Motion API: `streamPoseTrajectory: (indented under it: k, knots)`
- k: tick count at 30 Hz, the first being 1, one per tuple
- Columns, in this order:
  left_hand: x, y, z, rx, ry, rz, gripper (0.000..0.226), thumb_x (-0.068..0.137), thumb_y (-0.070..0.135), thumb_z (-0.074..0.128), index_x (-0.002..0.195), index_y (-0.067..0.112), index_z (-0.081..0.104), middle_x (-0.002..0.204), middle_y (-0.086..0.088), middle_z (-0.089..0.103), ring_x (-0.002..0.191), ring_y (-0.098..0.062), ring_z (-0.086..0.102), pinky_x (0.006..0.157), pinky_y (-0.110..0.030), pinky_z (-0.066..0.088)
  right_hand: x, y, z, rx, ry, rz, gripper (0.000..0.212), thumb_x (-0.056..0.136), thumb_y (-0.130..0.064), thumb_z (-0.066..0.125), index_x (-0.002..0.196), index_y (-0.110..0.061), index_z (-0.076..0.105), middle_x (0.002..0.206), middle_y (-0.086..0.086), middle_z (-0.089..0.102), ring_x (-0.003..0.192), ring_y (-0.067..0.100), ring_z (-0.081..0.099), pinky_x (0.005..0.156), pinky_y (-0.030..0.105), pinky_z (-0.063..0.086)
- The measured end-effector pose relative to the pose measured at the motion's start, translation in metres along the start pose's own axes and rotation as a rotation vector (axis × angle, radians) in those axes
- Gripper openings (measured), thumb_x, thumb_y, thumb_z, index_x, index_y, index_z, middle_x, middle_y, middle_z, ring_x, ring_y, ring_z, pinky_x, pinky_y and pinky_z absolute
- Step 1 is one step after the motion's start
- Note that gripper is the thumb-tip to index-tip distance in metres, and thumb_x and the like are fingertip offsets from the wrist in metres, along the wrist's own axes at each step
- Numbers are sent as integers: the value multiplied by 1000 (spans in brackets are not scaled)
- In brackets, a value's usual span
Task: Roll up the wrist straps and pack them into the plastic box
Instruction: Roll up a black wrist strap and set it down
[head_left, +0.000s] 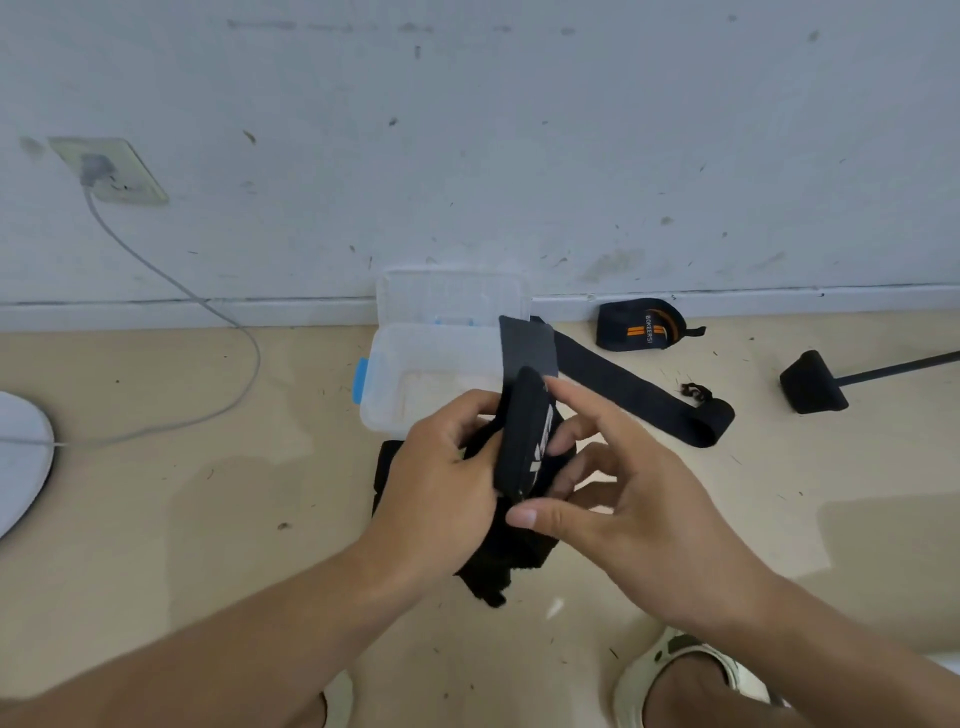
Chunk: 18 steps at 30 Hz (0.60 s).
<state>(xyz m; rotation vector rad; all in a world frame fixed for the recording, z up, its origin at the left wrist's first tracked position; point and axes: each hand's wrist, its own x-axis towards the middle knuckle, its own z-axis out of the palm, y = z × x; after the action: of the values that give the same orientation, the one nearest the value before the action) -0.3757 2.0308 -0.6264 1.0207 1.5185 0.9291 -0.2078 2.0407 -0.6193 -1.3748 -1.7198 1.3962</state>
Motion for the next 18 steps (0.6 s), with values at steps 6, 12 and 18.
streamPoseTrajectory:
  k: [6, 12, 18]
  knots:
    - [-3, 0, 3, 9, -48, -36, 15, 102, 27, 63, 105, 35, 75, 93, 14, 78, 89, -3, 73, 69, -8, 50, 5, 3, -9, -270, 177, 19, 45, 60, -50, 92, 87, -38, 59, 94, -14, 58, 91, -1, 58, 74, 9, 45]
    - [0, 3, 0, -154, 91, -107, 17, 104, 31, 60, 99, 35, 75, 94, 12, 79, 90, -13, 76, 92, -48, 60, 6, 2, -9, 111, 235, 76, 25, 93, -20, 74, 111, -28, 58, 96, -13, 79, 91, 6, 75, 84, 31, 59]
    - [-2, 6, -3, -230, 90, -78, 17, 105, 25, 58, 99, 29, 74, 93, 6, 80, 85, -18, 77, 69, -33, 64, 19, 7, -22, -21, 412, 21, 33, 101, -16, 64, 114, -46, 63, 94, -16, 75, 76, 12, 71, 65, 25, 59]
